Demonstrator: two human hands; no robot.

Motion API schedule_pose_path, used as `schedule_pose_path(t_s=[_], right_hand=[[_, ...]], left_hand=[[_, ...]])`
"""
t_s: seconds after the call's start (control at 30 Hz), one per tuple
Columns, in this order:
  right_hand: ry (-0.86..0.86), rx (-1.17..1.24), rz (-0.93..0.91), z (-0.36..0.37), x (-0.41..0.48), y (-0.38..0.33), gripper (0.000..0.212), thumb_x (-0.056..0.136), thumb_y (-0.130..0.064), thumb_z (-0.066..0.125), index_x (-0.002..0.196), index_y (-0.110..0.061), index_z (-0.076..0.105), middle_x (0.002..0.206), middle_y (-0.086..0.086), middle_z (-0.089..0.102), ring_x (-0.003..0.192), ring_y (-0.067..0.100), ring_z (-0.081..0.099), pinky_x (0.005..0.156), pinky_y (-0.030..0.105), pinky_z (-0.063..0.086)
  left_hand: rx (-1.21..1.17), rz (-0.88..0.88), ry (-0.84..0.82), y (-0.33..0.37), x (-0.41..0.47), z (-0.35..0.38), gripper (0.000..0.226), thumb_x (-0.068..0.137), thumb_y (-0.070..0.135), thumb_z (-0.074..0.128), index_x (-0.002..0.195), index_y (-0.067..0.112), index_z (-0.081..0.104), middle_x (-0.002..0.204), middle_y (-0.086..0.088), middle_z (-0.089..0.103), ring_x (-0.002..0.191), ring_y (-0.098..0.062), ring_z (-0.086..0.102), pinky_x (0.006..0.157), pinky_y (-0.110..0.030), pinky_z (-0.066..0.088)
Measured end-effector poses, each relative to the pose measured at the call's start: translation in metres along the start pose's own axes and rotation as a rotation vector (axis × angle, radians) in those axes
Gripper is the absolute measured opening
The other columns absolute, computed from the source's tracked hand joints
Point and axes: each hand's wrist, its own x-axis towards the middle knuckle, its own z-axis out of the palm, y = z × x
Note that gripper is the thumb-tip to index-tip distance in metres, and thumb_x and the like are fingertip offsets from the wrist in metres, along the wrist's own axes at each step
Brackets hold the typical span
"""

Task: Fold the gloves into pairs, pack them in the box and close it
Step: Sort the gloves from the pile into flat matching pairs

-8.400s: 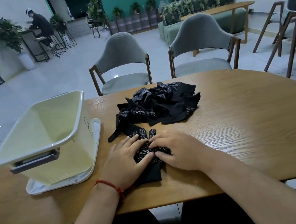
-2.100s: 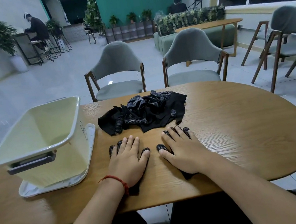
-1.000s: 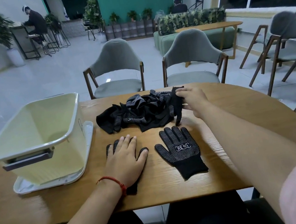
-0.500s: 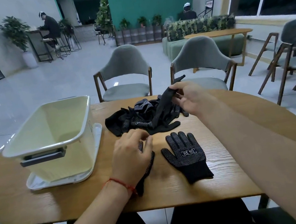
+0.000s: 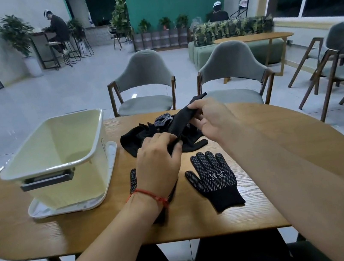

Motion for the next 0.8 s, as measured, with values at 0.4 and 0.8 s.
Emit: schedule_pose_path(t_s=[0.4, 0.8], right_hand=[[-0.159, -0.476, -0.165, -0.013, -0.009, -0.022, 0.015, 0.098, 0.000, 0.057, 0.099, -0.006, 0.070, 0.088, 0.011, 0.066, 0.073, 0.024, 0.074, 0.070, 0.036, 0.063], [-0.268, -1.051, -0.393, -0.014, -0.022, -0.030, 0.005, 0.091, -0.024, 0.082, 0.095, -0.021, 0.083, 0.075, -0.009, 0.077, 0.069, 0.009, 0.070, 0.063, 0.024, 0.055]], left_hand=[[-0.542, -0.330, 0.001, -0.016, 0.009, -0.031, 0.015, 0.088, 0.037, 0.085, 0.081, 0.025, 0.080, 0.072, 0.010, 0.077, 0.061, -0.017, 0.068, 0.057, -0.035, 0.055], [-0.483, -0.485, -0.060, -0.072, 0.000, 0.000, 0.019, 0.099, 0.050, 0.060, 0.097, 0.036, 0.071, 0.106, 0.000, 0.071, 0.083, -0.016, 0.067, 0.071, -0.032, 0.054]])
